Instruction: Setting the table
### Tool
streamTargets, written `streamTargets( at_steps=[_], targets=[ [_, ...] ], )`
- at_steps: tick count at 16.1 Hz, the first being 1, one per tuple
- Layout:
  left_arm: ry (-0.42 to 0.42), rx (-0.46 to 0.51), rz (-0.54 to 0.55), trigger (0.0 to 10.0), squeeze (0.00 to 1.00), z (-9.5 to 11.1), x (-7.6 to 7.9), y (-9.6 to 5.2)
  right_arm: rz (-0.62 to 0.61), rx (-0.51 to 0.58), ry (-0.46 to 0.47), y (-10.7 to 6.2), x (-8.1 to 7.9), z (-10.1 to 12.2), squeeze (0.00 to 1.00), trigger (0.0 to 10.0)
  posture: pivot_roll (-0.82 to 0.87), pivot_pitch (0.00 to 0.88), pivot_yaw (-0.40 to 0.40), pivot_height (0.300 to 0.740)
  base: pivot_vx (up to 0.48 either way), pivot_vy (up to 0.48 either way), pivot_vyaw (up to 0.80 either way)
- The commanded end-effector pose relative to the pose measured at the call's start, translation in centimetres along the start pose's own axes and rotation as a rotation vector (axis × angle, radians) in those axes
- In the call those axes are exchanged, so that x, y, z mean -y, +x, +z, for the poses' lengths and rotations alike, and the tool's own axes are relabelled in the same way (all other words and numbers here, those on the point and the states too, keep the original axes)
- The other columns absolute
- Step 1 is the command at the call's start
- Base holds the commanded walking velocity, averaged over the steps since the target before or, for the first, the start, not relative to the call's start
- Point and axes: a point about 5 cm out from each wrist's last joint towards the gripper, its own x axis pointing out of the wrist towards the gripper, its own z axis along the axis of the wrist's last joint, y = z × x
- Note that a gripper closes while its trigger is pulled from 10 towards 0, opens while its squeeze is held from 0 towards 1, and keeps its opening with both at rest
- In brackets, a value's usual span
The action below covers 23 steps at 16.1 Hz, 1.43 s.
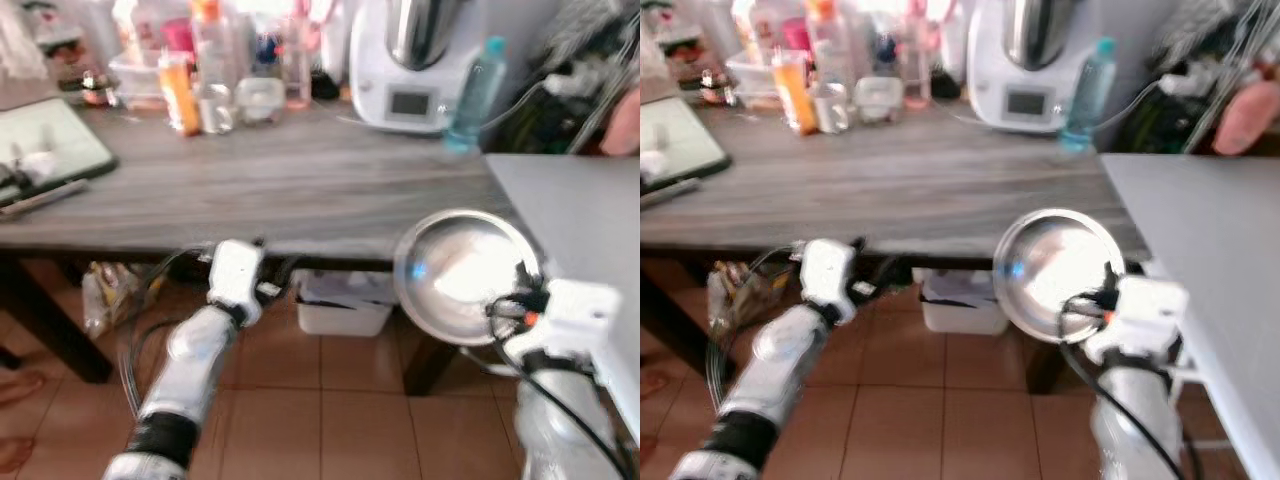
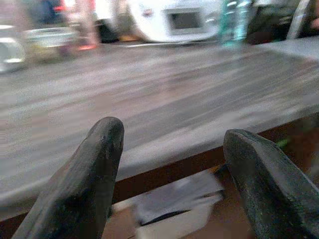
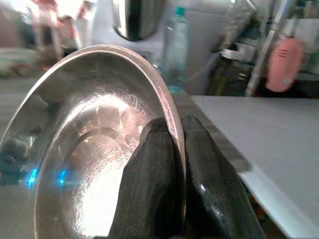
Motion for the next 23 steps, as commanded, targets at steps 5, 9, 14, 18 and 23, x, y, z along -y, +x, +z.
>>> streamTargets(
  at_steps=[5,9,14,18,23],
  targets=[
    [0.01,0.03,-0.02,10.0,0.0,0.4,1.1,0.3,-0.02,0.011,-0.021,0.0,0.7,0.2,0.0,10.0,0.07,0.064,-0.011,0.74,0.0,0.073,0.0],
    [-0.007,0.077,-0.039,10.0,0.0,1.1,1.5,0.5,-0.027,0.021,-0.027,0.1,0.9,0.4,0.0,10.0,0.07,0.063,-0.014,0.74,0.0,0.0,0.0],
    [-0.015,0.081,-0.07,10.0,0.0,1.1,1.7,0.4,-0.042,0.014,-0.019,-0.1,1.2,0.2,0.0,10.0,0.07,0.061,-0.013,0.74,0.0,0.0,0.0],
    [-0.022,0.082,-0.097,10.0,0.0,1.1,2.1,0.4,-0.037,0.016,-0.02,0.0,1.0,0.3,0.0,10.0,0.07,0.06,-0.013,0.74,0.282,0.0,0.0],
    [-0.028,0.081,-0.113,10.0,0.0,1.0,2.3,0.4,-0.034,0.013,-0.017,0.1,1.0,0.3,0.0,10.0,0.07,0.059,-0.014,0.74,0.338,0.0,-0.08]
  ],
)
